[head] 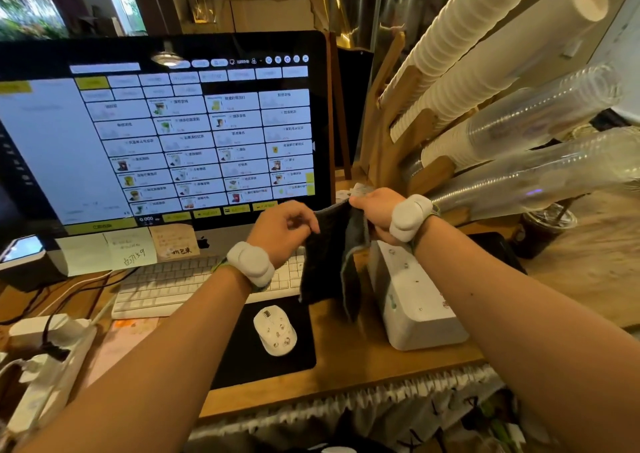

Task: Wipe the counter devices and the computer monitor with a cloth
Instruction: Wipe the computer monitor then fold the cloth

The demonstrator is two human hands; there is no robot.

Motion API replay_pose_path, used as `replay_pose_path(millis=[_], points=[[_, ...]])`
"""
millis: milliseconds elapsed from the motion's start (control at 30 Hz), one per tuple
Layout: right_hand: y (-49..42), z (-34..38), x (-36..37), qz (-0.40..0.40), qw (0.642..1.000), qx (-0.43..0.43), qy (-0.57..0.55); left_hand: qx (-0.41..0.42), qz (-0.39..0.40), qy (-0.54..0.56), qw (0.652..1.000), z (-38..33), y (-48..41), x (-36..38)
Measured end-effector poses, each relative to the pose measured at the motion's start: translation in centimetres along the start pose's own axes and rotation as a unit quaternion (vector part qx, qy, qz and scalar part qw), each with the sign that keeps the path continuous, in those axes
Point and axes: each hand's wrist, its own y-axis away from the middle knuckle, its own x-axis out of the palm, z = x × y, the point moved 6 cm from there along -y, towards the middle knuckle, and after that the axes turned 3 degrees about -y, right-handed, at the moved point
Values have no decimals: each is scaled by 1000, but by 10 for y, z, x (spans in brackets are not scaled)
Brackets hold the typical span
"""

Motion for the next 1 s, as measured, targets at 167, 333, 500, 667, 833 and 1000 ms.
replay_pose_path(millis=[167, 333, 500, 667, 833, 1000], points=[[20, 1, 21, 2, 974, 90, -209, -7, 35, 4, 999, -5, 17, 18], [21, -2, 26, 2, 978, 68, -197, -11, -5, -42, 999, -12, 22, 17], [28, 3, 26, 9, 981, 55, -188, 39, 10, -126, 991, -17, 16, 19], [30, 4, 25, 17, 981, 55, -187, 91, -26, -160, 983, -19, 15, 15], [38, 5, 15, 42, 978, 105, -174, 60, -63, -129, 988, -15, 12, 1], [31, 18, -3, -29, 998, 10, -62, -1, -78, -62, 995, -11, 2, -13]])
